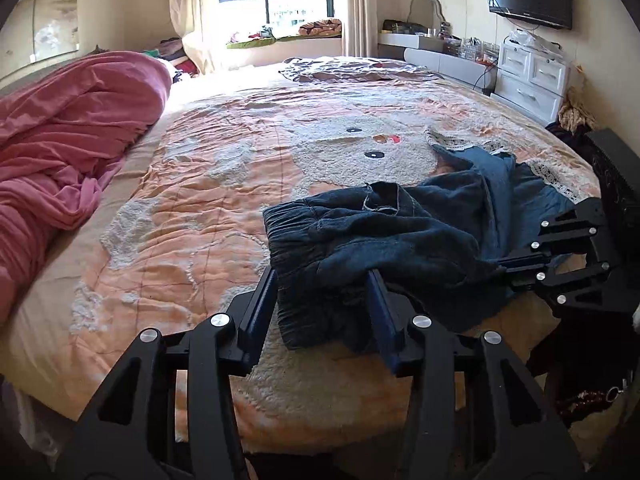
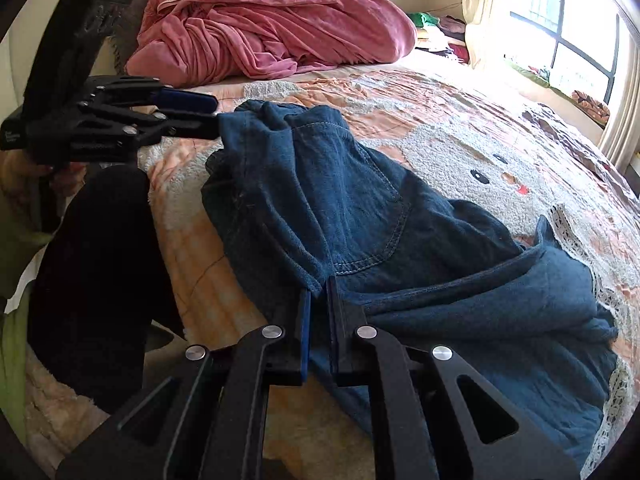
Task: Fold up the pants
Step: 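Lift the waistband with both grippers and fold it over toward the lace hems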
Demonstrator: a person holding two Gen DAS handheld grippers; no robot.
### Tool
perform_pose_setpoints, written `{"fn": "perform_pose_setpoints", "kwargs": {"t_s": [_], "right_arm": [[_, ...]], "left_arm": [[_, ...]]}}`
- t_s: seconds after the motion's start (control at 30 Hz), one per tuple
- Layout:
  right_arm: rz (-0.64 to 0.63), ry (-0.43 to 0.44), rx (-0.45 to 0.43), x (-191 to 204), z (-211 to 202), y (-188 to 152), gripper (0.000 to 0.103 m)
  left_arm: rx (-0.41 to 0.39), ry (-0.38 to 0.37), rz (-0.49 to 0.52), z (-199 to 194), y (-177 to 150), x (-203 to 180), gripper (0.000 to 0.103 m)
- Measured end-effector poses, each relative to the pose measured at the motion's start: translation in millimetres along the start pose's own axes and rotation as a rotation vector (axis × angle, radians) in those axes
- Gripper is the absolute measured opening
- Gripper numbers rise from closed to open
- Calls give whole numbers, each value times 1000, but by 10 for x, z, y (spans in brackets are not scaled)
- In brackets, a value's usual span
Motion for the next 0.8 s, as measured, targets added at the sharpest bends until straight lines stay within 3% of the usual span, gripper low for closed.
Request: {"fn": "perform_pose_setpoints", "kwargs": {"t_s": [0.07,0.17,0.3,0.37,0.47,0.6,0.7,0.8], "right_arm": [[-5,-3,5,33,19,-33,6],[-2,-2,6,87,28,-78,6],[37,9,4,79,-2,-119,6],[60,21,6,66,-35,-167,7],[94,43,8,18,-94,-225,10],[235,126,-14,-126,-294,-221,13],[254,66,-92,-231,-454,-80,15],[268,28,-87,-315,-338,33,18]], "left_arm": [[0,8,-16,-75,47,-20,37],[-21,-52,2,-85,233,-231,37],[33,-173,3,251,369,-555,37],[125,-145,-34,536,255,-518,37],[196,-133,-87,702,-16,-383,37],[189,-139,-66,644,-235,-386,37],[185,-118,-44,662,-228,-414,36],[182,-103,-25,676,-211,-430,36]]}}
Point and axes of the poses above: each gripper's, at about its wrist camera, not at the fingertips, and z roughly the way its jaws point, x to its left, y to its top, the point moved 5 cm from there along z, roughly the way its jaws point, and after that the axes turned 2 degrees about -y, right-handed, at the moved point
